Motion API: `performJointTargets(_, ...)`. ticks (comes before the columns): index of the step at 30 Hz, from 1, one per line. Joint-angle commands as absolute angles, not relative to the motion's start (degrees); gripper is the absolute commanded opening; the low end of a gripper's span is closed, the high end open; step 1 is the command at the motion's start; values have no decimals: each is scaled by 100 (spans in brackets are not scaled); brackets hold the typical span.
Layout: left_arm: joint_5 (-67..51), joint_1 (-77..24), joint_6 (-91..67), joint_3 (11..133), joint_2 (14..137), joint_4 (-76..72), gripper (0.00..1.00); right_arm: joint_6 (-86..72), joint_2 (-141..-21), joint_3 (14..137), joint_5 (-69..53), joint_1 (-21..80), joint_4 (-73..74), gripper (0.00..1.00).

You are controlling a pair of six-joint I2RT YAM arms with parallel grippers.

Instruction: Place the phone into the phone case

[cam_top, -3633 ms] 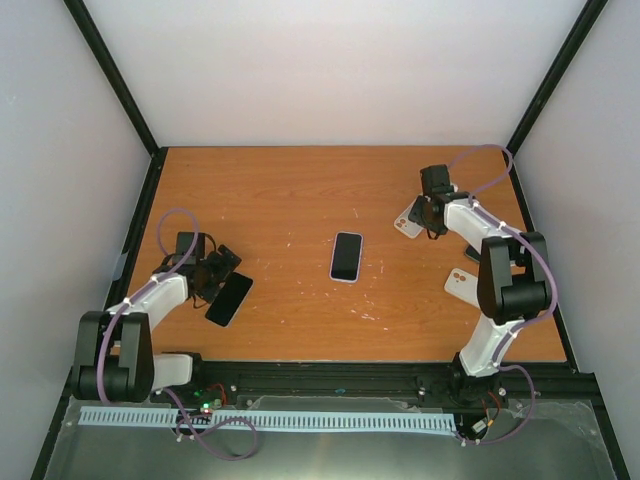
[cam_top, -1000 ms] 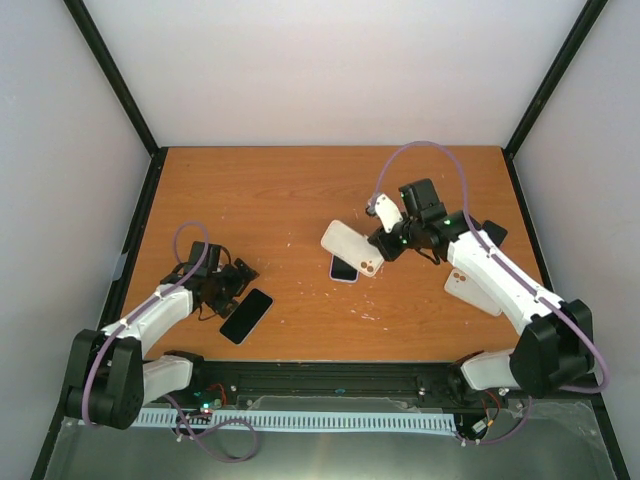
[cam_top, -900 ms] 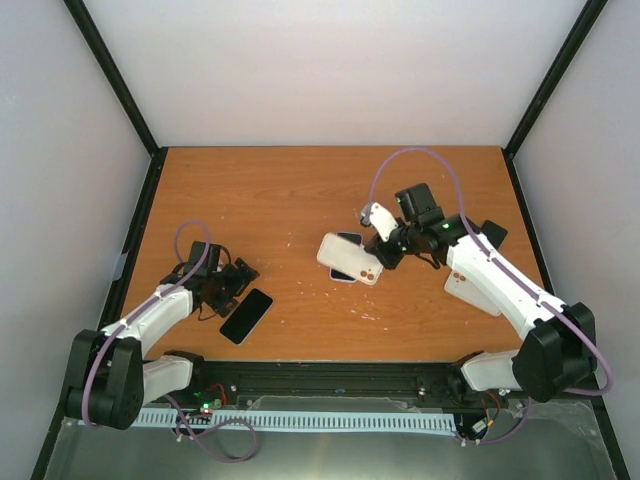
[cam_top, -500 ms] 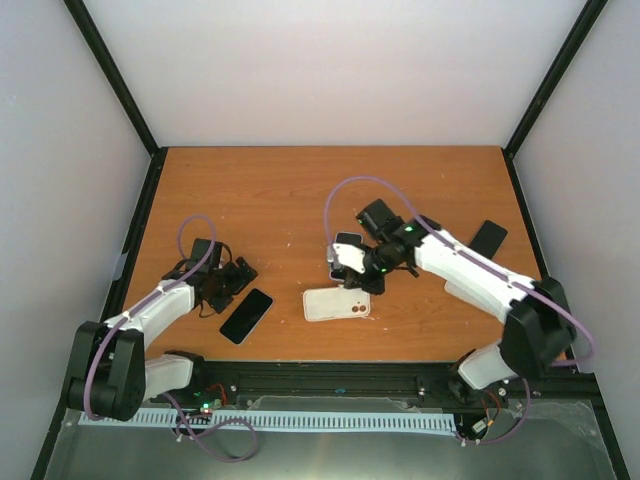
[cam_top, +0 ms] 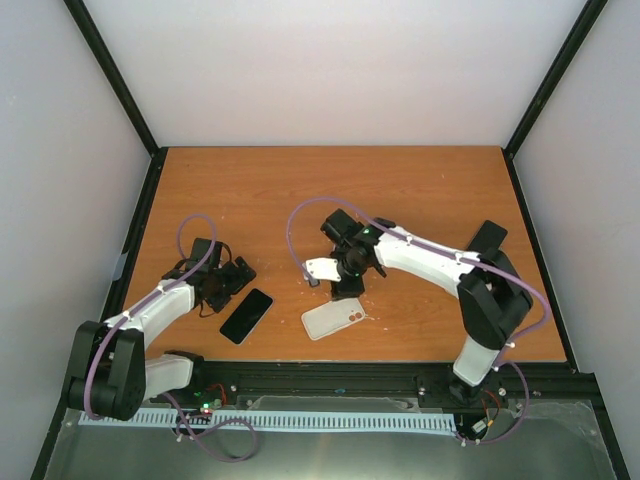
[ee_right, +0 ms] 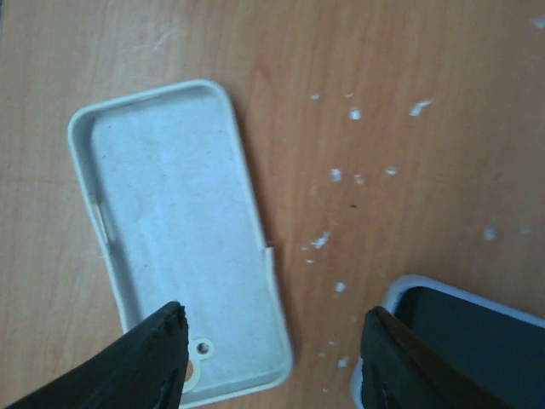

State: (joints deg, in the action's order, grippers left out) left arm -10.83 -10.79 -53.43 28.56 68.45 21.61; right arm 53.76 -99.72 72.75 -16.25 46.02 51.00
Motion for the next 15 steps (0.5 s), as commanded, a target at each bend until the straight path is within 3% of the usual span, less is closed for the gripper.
performJointTargets(1,-1101,-1106,-5237,2828,6806,2300,100,4672,-9354,6991,-1441,4641,4214,57)
performJointTargets(4,-1222,-1107,-5228,2770,6837,2241,99,3047,-9024,6788,-1297,4631,3536,56)
performJointTargets(8,-1389,-1107,-5177,2752,6830,2241,99,-297,-8444,6222,-587,4632,2593,56)
performJointTargets(12,-1579,-1107,-5288,2624,6714,2205,99,-3337,-8022,5987,385,4632,3158,56)
performJointTargets(15,-1675,-1116,-5390,2514,6610,2207,99,-5269,-7676,5501,292,4651,3296,54)
